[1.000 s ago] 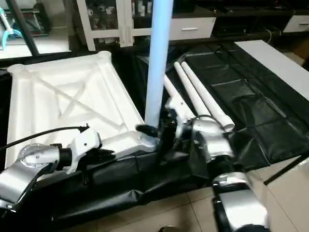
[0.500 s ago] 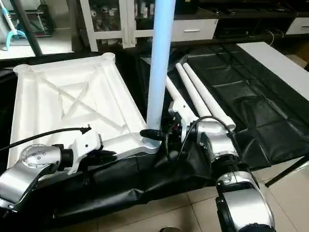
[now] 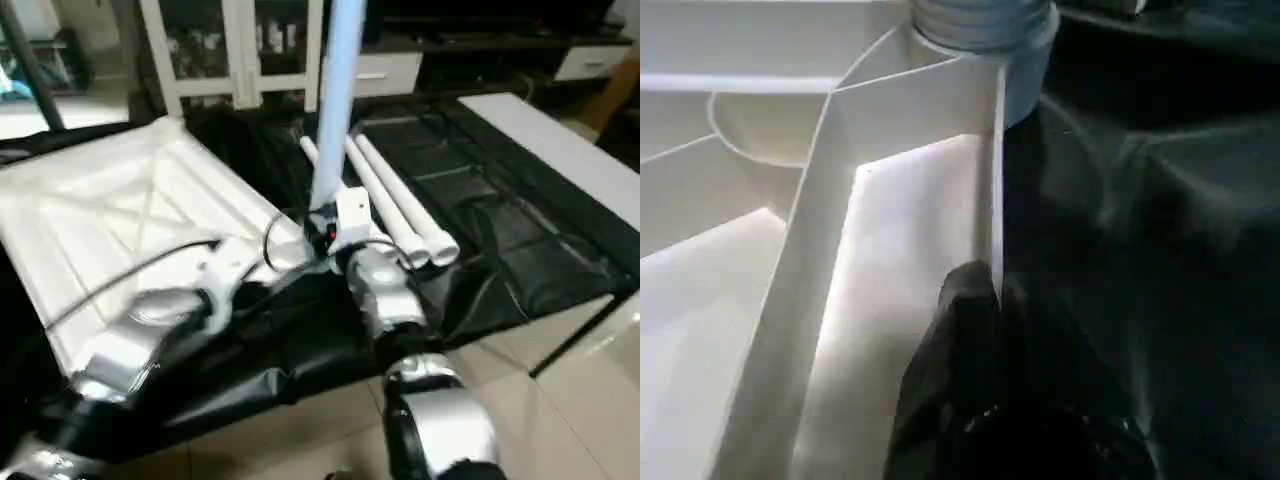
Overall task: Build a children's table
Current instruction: Rotate leg to tighten
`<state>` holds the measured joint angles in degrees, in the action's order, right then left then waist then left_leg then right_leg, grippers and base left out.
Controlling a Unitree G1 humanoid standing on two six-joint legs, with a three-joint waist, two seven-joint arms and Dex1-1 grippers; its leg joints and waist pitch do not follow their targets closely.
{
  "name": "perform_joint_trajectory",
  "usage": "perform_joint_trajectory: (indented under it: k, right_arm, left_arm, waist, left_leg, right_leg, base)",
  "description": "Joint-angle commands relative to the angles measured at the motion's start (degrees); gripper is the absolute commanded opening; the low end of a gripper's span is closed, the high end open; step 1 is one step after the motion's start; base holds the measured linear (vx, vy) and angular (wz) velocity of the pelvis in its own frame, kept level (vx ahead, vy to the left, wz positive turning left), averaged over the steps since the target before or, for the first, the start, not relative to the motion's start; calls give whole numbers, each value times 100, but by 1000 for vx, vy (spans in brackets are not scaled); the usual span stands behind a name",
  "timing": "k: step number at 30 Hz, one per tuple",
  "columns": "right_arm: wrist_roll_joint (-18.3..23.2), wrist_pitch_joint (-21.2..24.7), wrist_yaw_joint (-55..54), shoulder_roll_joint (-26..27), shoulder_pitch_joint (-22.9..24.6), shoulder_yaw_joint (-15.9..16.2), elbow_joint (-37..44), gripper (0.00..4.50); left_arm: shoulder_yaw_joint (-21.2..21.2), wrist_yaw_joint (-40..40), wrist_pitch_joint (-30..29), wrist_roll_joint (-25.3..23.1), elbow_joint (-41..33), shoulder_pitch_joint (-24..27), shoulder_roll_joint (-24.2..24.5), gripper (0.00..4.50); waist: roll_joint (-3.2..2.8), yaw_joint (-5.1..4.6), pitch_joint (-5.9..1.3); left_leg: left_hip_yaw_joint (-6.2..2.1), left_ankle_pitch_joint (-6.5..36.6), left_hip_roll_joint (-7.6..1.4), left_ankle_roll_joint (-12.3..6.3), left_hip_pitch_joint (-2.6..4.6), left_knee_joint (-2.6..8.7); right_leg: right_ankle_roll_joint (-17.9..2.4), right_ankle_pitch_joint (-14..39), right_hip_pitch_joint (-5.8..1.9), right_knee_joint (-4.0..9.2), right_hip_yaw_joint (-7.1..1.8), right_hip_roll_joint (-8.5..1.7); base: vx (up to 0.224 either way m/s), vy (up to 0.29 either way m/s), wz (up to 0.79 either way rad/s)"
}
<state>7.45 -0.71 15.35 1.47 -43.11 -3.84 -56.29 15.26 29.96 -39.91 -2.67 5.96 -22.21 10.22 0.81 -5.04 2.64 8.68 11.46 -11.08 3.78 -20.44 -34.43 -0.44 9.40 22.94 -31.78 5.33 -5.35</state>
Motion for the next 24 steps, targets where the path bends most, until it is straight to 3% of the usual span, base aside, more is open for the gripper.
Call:
perform_joint_trajectory:
  k: [1, 2, 3, 4, 5, 6, 7, 8, 9, 10, 11, 12, 13, 14, 15, 16, 18, 20, 21, 22, 24]
  right_arm:
    - [50, 237, 371, 497, 191, 277, -400, 194]
    - [50, 237, 371, 497, 191, 277, -400, 194]
    - [-2, 107, 651, 415, 190, 347, -314, 194]
    - [-23, 66, 759, 363, 197, 366, -270, 194]
    - [79, 37, 1117, 264, 216, 323, -178, 194]
    - [159, -28, 1461, 152, 230, 276, -83, 229]
    - [160, -152, 1775, -20, 254, 302, 15, 264]
    - [140, -209, 1959, -138, 265, 338, 62, 264]
    - [126, -241, 2074, -214, 273, 359, 92, 270]
    - [164, -261, 2297, -309, 283, 359, 152, 270]
    - [198, -254, 2504, -412, 285, 342, 211, 300]
    - [276, -247, 2904, -588, 282, 332, 315, 306]
    - [323, -249, 3187, -708, 278, 320, 379, 306]
    - [406, -146, 3628, -882, 277, 338, 488, 312]
    - [500, 26, 4022, -1042, 270, 346, 587, 325]
    - [546, 142, 4280, -1133, 260, 334, 630, 341]
    - [524, 160, 4768, -1356, 253, 414, 653, 355]
    - [438, 0, 4872, -1477, 246, 484, 607, 360]
    - [460, 24, 5008, -1523, 233, 478, 579, 360]
    - [480, 28, 5121, -1554, 222, 468, 555, 360]
    - [608, 175, 5419, -1574, 218, 452, 574, 360]
  left_arm:
    - [135, -175, -29, -62, 168, -144, -79, 0]
    - [135, -175, -29, -62, 168, -144, -79, 0]
    - [148, -58, 15, -67, 90, -86, 67, 0]
    - [153, -2, 43, -77, 64, -55, 146, 0]
    - [145, 144, 168, -68, 32, 22, 323, 0]
    - [127, 302, 292, -88, -6, 111, 508, 0]
    - [136, 528, 532, -99, -49, 217, 747, 0]
    - [142, 725, 697, -68, -93, 292, 905, 0]
    - [152, 847, 791, -38, -130, 339, 1006, 0]
    - [140, 1012, 881, 16, -184, 408, 1138, 0]
    - [141, 1204, 1071, 65, -235, 484, 1300, 0]
    - [190, 1594, 1385, 125, -349, 632, 1607, 0]
    - [237, 1863, 1608, 177, -430, 734, 1832, 0]
    - [284, 2149, 1710, 228, -525, 844, 2088, 0]
    - [305, 2318, 1717, 258, -585, 916, 2261, 0]
    - [310, 2395, 1705, 278, -611, 952, 2352, 0]
    - [285, 2514, 1841, 321, -606, 996, 2439, 0]
    - [274, 2557, 1882, 346, -591, 1000, 2444, 0]
    - [276, 2536, 1909, 361, -573, 981, 2427, 0]
    - [288, 2518, 1931, 370, -556, 956, 2408, 0]
    - [319, 2475, 1982, 378, -516, 905, 2361, 0]
  waist:
    - [-118, -189, -117]
    - [-195, -165, -88]
    - [-193, -158, -94]
    - [-168, -139, -80]
    - [-129, -167, -73]
    - [-126, -222, -27]
    - [-151, -287, -49]
    - [-177, -295, -42]
    - [-143, -317, -91]
    - [-141, -285, -66]
    - [-138, -286, -74]
    - [-134, -274, -81]
    - [-148, -269, -113]
    - [-150, -257, -133]
    - [-142, -204, -162]
    - [-133, -164, -191]
    - [-107, -67, -175]
    - [-67, 18, -158]
    - [-94, 64, -198]
    - [-70, 82, -228]
    - [-82, 140, -251]
  left_leg:
    - [-175, 4241, -130, 192, 215, 569]
    - [-218, 4479, -177, 233, 200, 655]
    - [-255, 4710, -314, 263, 49, 844]
    - [-191, 4771, -292, 286, 110, 861]
    - [-155, 4687, -217, 286, 191, 760]
    - [-127, 4549, -82, 265, 382, 547]
    - [-199, 4272, -74, 217, 240, 519]
    - [-237, 4283, -145, 225, 124, 626]
    - [-262, 4109, -160, 227, 51, 633]
    - [-252, 3888, -153, 211, 44, 637]
    - [-239, 3769, -139, 188, 68, 607]
    - [-235, 3523, -131, 119, 29, 578]
    - [-250, 3212, -157, 74, -93, 597]
    - [-237, 3075, -181, 56, -125, 611]
    - [-189, 2747, -196, -15, -100, 588]
    - [-131, 2253, -200, -125, -106, 562]
    - [-32, 1850, -208, -327, -91, 524]
    - [37, 1866, -201, -324, -57, 492]
    - [66, 1653, -215, -316, -22, 479]
    - [65, 1254, -226, -378, -100, 476]
    - [86, 840, -230, -491, -76, 449]
  right_leg:
    - [-117, 3715, -64, 686, 212, -117]
    - [-160, 3493, -134, 623, 243, -114]
    - [-352, 2641, -365, 261, 151, -134]
    - [-494, 2549, -260, 308, 78, -148]
    - [-483, 2949, -146, 444, 78, -183]
    - [-261, 3987, 47, 782, 251, -233]
    - [-30, 4349, -139, 791, 335, -336]
    - [-80, 4014, -271, 688, 325, -347]
    - [-139, 3776, -352, 616, 287, -389]
    - [-279, 3712, -281, 627, 239, -432]
    - [-335, 3758, -245, 643, 222, -450]
    - [-418, 3807, -249, 638, 187, -479]
    - [-562, 3530, -313, 533, 132, -483]
    - [-651, 3309, -312, 491, 108, -457]
    - [-879, 2799, -261, 442, 41, -421]
    - [-1172, 2105, -259, 349, -18, -382]
    - [-1389, 1738, -209, 282, -74, -347]
    - [-1327, 2189, -157, 272, -140, -329]
    - [-1385, 2018, -160, 236, -175, -321]
    - [-1467, 1574, -231, 147, -182, -298]
    - [-1593, 1054, -234, 79, -198, -276]
  base:
    - [-51, 28, 0]
    - [0, 0, 0]
    - [0, 0, 0]
    - [0, 0, 0]
    - [0, 0, 0]
    - [0, 0, 0]
    - [0, 0, 0]
    - [0, 0, 0]
    - [0, 0, 0]
    - [0, 0, 0]
    - [0, 0, 0]
    - [0, 0, 0]
    - [0, 0, 0]
    - [0, 0, 0]
    - [0, 0, 0]
    - [0, 0, 0]
    - [30, -18, 6]
    - [27, -11, 5]
    - [71, -13, 3]
    - [71, -13, 3]
    - [30, 0, -3]
